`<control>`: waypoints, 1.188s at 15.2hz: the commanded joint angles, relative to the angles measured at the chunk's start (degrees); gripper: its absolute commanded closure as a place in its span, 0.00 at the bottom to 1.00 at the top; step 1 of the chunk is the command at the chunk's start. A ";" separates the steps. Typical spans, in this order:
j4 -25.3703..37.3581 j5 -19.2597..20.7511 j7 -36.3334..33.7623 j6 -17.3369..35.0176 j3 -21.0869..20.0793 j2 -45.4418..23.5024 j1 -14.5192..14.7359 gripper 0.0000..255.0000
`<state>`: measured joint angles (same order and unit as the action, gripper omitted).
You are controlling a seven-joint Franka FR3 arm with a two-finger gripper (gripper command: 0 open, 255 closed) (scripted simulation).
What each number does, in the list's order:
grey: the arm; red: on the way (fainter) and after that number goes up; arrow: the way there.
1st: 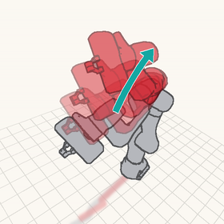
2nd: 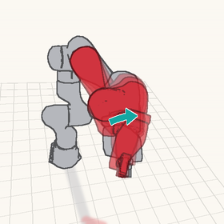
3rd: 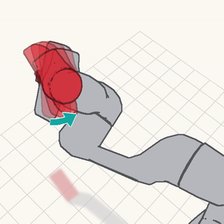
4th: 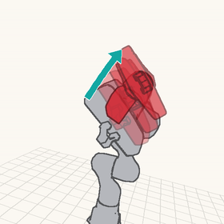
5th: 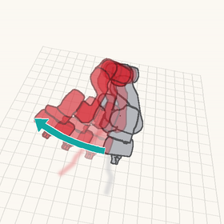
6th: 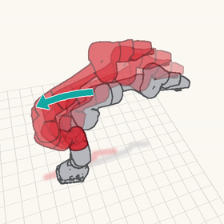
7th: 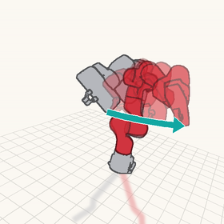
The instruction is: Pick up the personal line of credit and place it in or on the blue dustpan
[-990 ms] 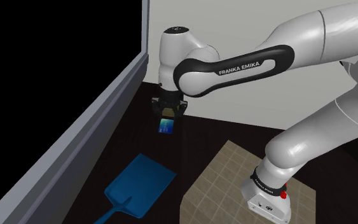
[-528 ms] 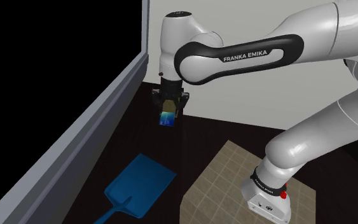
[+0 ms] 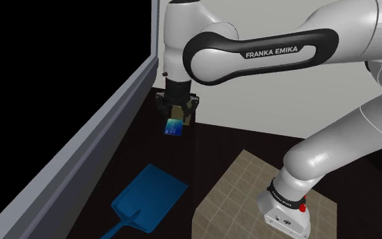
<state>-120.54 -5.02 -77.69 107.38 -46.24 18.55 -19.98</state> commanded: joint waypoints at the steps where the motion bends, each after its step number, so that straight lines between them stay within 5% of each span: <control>1: 1.03 -0.11 -2.72 -0.63 -1.99 -0.47 0.59 1.00; 7: 7.15 2.59 -13.46 -2.92 -10.68 -5.84 1.13 1.00; 12: 14.22 10.54 -26.00 -5.52 -20.39 -15.95 1.27 1.00; 16: 21.48 22.39 -38.82 -9.88 -23.85 -29.43 8.65 1.00; 18: 20.03 22.31 -38.92 -8.34 -22.98 -29.31 9.19 1.00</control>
<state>-100.47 16.51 -115.76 98.77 -69.44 -9.92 -11.52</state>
